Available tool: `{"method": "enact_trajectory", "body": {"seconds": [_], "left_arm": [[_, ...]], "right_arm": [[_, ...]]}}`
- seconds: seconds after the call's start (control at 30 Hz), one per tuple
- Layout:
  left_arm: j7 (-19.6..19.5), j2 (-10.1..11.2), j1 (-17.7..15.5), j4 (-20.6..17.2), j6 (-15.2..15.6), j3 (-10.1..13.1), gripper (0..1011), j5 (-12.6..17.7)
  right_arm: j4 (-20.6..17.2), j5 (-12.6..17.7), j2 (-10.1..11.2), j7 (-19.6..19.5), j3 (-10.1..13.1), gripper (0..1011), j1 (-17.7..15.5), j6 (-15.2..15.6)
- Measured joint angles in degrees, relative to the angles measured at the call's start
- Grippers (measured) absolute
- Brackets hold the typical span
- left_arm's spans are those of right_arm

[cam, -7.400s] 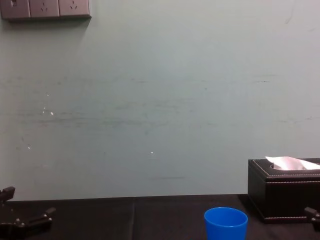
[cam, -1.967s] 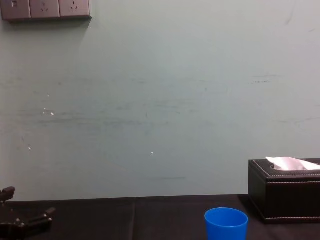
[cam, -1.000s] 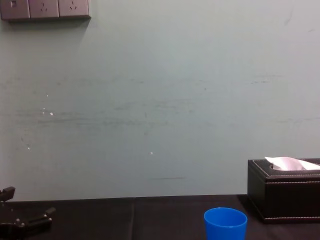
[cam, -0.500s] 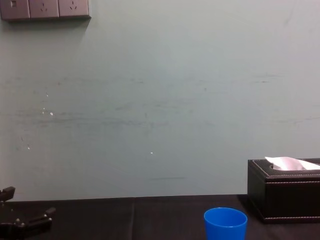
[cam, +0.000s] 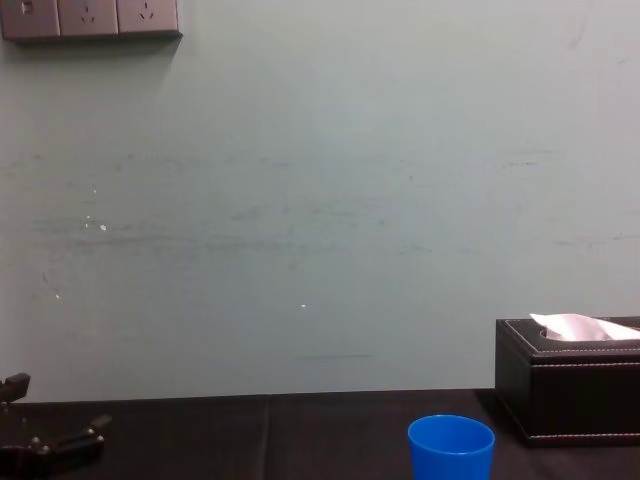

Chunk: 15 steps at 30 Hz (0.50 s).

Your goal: Stack the three plastic cups sequentially using one hand.

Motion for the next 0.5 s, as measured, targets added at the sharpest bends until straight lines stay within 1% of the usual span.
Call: {"method": "enact_trajectory", "body": {"seconds": [0.3,0.37,0.4,0.5], "left_arm": [[0.0,0.0,0.0,0.0,0.0,0.0,1010,0.0],[0.0,0.0,0.0,0.0,0.0,0.0,1010,0.0],[0.0,0.0,0.0,0.0,0.0,0.0,1010,0.0],[0.0,0.0,0.0,0.0,0.0,0.0,1010,0.0]], "right_arm": [[-0.07,0.02,0.08,0.01,0.1,1004,-0.1,-0.05],[-0.08,0.02,0.09,0.03,0.12,985,-0.1,-0.06],[-0.09,0.03,0.1,0.03,0.13,947,-0.11,-0.08],[-0.11,0.03,0.11,0.04,0.14,908,-0.12,-0.09]]}}
